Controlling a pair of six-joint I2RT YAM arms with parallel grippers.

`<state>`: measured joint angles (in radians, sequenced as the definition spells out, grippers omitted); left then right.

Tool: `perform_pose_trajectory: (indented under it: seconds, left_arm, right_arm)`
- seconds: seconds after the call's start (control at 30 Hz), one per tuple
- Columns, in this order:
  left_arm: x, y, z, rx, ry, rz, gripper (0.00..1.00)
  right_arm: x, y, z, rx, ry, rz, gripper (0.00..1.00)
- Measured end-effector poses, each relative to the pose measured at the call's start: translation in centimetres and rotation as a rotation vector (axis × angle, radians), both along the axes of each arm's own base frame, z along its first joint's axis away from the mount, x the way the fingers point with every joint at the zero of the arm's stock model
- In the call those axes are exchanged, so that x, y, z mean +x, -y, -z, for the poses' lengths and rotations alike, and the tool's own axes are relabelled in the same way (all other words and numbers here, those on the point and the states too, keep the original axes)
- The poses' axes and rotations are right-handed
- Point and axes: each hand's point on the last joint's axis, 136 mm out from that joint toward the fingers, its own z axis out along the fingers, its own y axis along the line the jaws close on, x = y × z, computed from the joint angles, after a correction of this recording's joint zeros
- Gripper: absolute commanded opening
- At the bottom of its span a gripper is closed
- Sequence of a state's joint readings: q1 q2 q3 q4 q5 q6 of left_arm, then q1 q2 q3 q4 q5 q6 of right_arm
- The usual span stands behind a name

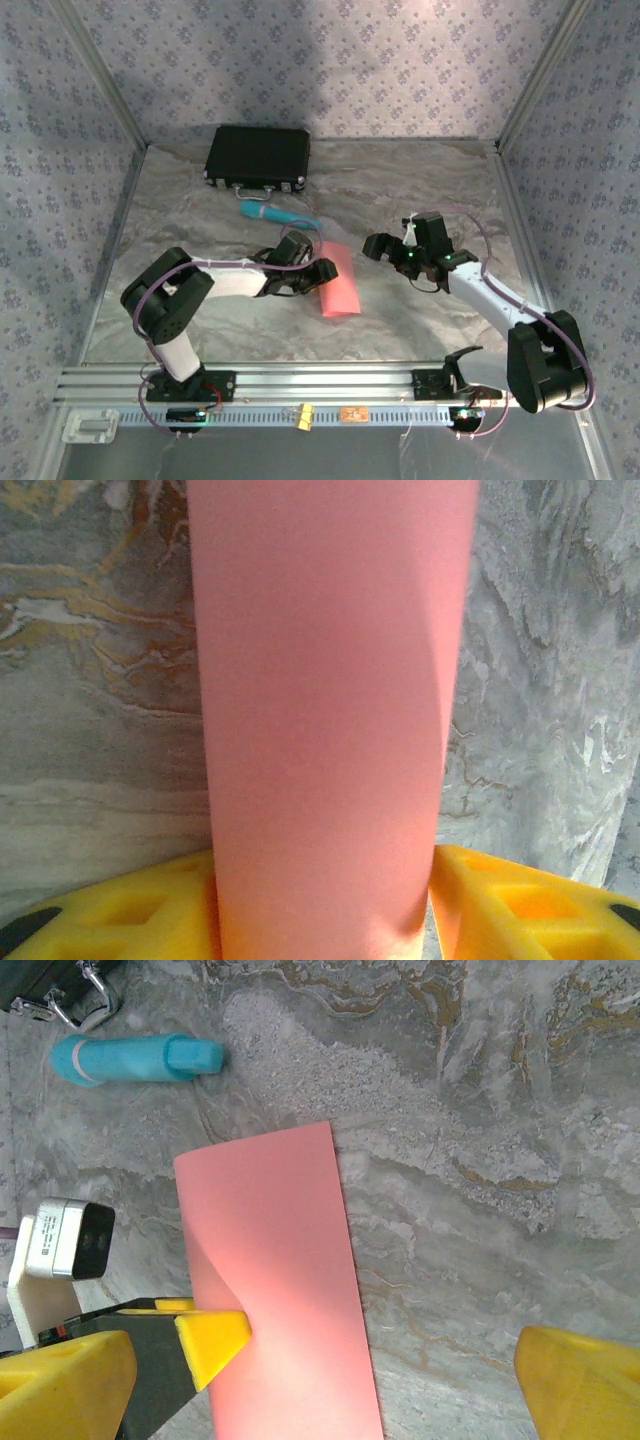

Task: Fold a paper plane with a square sheet of paper (pick it up from the middle)
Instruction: First fold the square sheet of paper in half at the center of the table.

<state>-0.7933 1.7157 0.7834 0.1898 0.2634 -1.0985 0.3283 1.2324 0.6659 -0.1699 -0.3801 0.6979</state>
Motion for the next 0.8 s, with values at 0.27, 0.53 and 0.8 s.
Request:
perform_pose_trajectory:
  seconds: [0.27, 0.53, 0.8]
  left_arm:
    - [0.1, -0.1, -0.2, 0.07, 0.029, 0.027, 0.67]
    - [0.0, -1.3, -0.2, 0.173, 0.045, 0.042, 0.7]
    - [-0.1, -2.8, 0.2, 0.266, 0.057, 0.052, 0.63]
  right_arm:
    - [-0.3, 0.2, 0.3, -0.009, -0.02, 0.002, 0.99]
    - [-0.4, 0.3, 0.4, -0.016, -0.027, 0.006, 0.99]
    - [-0.3, 0.2, 0.3, -0.015, -0.025, 0.006, 0.99]
